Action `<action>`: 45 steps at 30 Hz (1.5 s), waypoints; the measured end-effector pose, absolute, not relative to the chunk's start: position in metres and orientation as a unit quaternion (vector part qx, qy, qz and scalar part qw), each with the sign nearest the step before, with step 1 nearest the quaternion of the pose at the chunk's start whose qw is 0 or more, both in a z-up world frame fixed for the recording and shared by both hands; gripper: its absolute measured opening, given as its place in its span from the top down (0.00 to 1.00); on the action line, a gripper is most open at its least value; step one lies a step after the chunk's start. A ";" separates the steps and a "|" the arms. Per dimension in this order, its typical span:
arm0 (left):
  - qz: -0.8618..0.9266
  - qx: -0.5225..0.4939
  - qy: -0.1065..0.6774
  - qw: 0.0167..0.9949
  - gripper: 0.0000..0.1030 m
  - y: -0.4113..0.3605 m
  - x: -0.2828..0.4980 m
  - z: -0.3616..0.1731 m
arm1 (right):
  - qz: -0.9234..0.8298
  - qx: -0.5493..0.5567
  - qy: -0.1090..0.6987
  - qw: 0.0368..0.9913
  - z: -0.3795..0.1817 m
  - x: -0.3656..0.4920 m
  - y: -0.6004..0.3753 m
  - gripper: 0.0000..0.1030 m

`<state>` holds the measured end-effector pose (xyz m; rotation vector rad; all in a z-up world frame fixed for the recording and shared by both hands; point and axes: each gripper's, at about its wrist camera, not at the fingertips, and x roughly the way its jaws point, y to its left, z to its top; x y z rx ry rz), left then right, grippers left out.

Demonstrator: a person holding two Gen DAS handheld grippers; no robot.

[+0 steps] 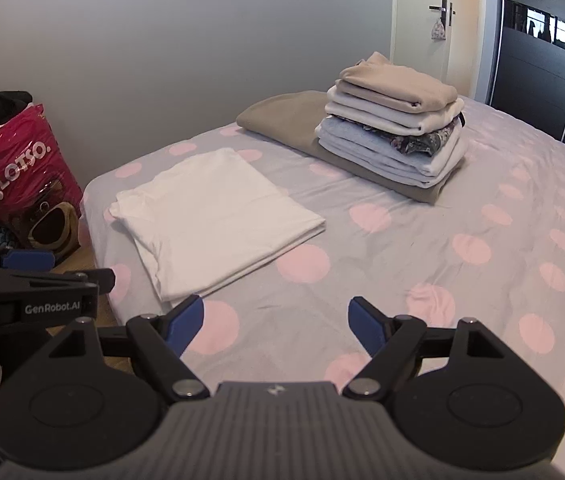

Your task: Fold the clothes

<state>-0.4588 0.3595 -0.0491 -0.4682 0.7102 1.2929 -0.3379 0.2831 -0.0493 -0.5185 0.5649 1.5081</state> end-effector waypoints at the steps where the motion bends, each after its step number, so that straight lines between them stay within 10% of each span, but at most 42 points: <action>1: 0.584 -0.213 0.322 0.714 0.35 0.359 -0.458 -0.049 | 0.668 -0.231 0.247 0.662 -0.049 -0.339 0.283 0.20; 45: 0.572 -0.214 0.334 0.718 0.35 0.351 -0.446 -0.047 | 0.685 -0.226 0.250 0.645 -0.050 -0.344 0.279 0.14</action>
